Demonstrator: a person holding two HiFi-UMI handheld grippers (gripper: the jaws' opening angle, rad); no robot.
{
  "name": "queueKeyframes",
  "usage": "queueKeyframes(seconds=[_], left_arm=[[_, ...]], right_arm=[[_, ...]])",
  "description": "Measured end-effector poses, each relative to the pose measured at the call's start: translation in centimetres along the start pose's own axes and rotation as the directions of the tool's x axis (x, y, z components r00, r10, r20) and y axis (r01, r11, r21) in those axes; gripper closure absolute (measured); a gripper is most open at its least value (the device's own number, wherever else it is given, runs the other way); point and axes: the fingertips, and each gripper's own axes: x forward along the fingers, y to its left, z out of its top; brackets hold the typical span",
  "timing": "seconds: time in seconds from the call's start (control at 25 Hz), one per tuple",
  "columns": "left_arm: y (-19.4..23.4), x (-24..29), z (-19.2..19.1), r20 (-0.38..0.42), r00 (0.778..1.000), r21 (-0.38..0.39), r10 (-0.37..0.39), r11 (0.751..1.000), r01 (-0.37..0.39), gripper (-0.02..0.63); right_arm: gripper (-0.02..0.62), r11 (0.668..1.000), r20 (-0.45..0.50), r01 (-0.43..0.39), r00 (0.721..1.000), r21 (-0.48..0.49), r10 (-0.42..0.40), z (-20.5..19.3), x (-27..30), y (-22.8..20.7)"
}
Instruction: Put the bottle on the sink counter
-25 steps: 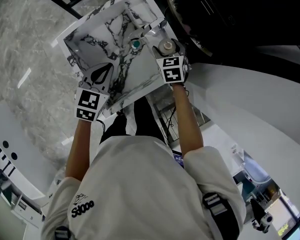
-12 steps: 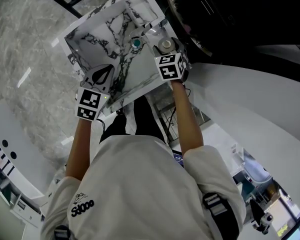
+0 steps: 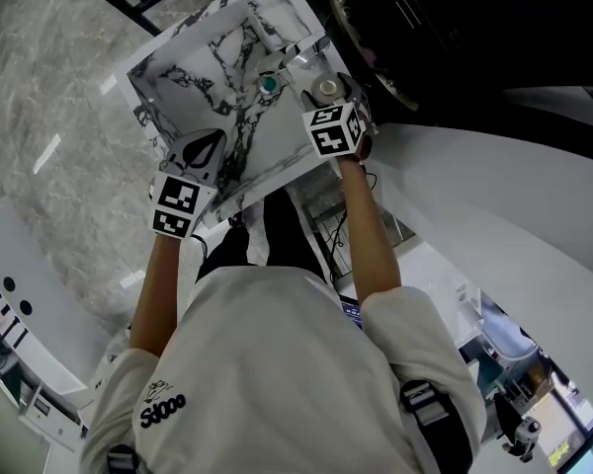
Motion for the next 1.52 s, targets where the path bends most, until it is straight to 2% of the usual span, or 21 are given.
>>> queueKeyframes(seconds=[0.44, 0.68, 0.88, 1.2, 1.52], left_arm=[[0.1, 0.2, -0.4, -0.012, 1.0, -0.003, -0.013, 1.0, 0.013, 0.601], [0.0, 0.0, -0.5, -0.014, 1.0, -0.003, -0.023, 1.0, 0.023, 0.601], [-0.2, -0.1, -0.7, -0.02, 0.999, 0.001, -0.039, 0.999, 0.039, 0.601], [-0.4, -0.8, -0.6, -0.002, 0.999, 0.018, -0.045, 0.999, 0.045, 0.601], [-1.0, -2.1, -0.5, 0.032, 0.998, 0.049, -0.05, 0.998, 0.049, 0.601]], right_arm=[[0.227, 1.0, 0.007, -0.011, 1.0, 0.015, 0.011, 0.0, 0.1, 0.0], [0.231, 0.995, 0.056, -0.035, 0.998, 0.095, 0.03, 0.4, -0.3, -0.2], [0.231, 0.994, 0.062, -0.026, 0.998, 0.111, 0.019, 0.6, -0.3, -0.3], [0.227, 0.983, 0.077, 0.013, 0.997, 0.186, -0.028, -0.1, -0.9, -0.8], [0.218, 0.976, 0.124, 0.081, 0.986, 0.202, -0.108, 0.1, -3.4, -1.8]])
